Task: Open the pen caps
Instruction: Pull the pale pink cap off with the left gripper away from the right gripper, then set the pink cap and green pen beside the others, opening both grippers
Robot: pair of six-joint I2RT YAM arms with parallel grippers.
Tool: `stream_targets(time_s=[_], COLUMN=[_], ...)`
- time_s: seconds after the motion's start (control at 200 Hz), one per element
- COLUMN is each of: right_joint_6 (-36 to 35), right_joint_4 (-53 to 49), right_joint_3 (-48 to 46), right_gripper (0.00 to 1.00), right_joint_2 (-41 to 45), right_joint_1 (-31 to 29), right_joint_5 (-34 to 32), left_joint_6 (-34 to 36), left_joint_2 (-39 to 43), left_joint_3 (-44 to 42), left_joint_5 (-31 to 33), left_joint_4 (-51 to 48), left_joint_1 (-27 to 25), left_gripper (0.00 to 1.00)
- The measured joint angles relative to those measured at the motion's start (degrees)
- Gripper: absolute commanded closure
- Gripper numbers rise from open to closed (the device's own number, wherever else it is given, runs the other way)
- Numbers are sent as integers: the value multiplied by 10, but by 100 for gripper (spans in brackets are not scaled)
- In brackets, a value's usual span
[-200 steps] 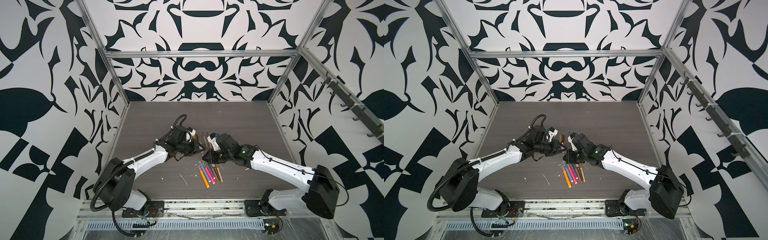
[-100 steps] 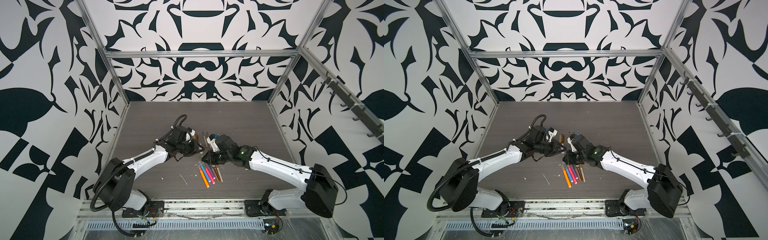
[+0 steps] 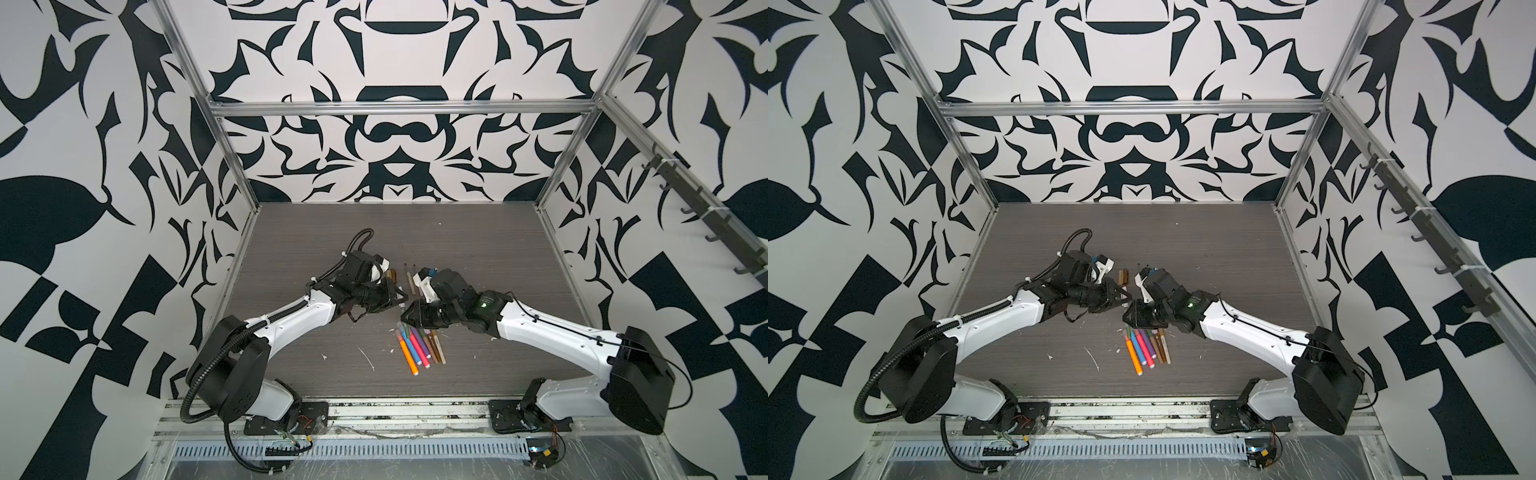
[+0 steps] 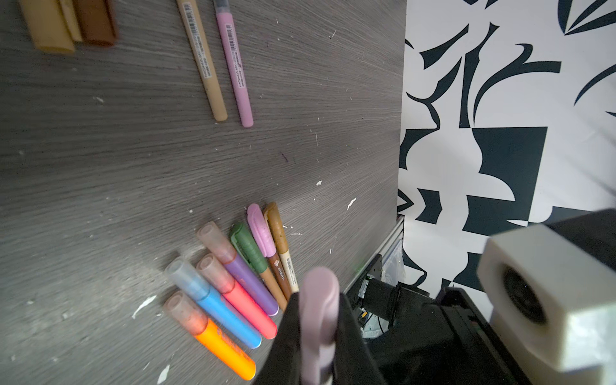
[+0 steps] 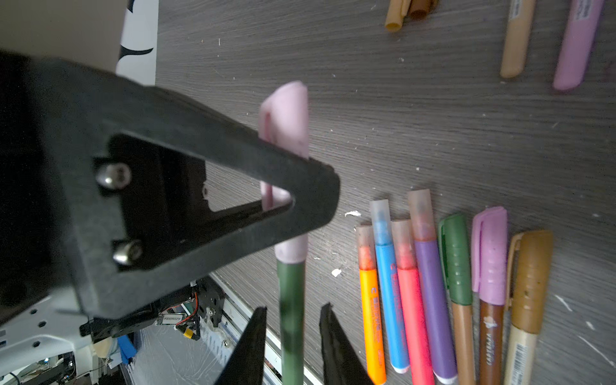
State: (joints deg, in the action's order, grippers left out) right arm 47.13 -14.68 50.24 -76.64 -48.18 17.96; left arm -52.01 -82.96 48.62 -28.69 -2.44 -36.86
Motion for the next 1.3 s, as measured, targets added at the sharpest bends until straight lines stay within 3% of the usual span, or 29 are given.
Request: stream_targets(time_s=[0.215, 0.315, 0.485, 0.64, 0.735, 0.865, 1.035, 1.3], right_joint_6=[2, 4, 23, 51, 57, 51, 20, -64], right_joint_4=[10, 24, 103, 97, 65, 37, 3, -39], right_joint_3=[0, -1, -40, -131, -161, -162, -145, -65], right_gripper=[76, 100, 100, 100, 100, 100, 100, 100], right_joint_2=[-23, -23, -3, 27, 40, 77, 113, 45], right_joint_1=[-1, -7, -26, -74, -72, -32, 67, 191], right_joint_5=[2, 3, -38, -30, -35, -42, -37, -3], left_joint_6=[0, 2, 29, 97, 132, 167, 205, 231], left_joint_2=[0, -2, -37, -123, -152, -173, -249, -336], left_joint_3=[0, 8, 65, 211, 258, 262, 266, 283], left_joint_5=[4, 0, -49, -8, 16, 35, 59, 54], left_joint_4=[-2, -10, -70, -119, -137, -169, -201, -222], left_joint_1=[2, 13, 63, 154, 171, 163, 158, 159], left_gripper=[100, 100, 100, 100, 100, 100, 100, 100])
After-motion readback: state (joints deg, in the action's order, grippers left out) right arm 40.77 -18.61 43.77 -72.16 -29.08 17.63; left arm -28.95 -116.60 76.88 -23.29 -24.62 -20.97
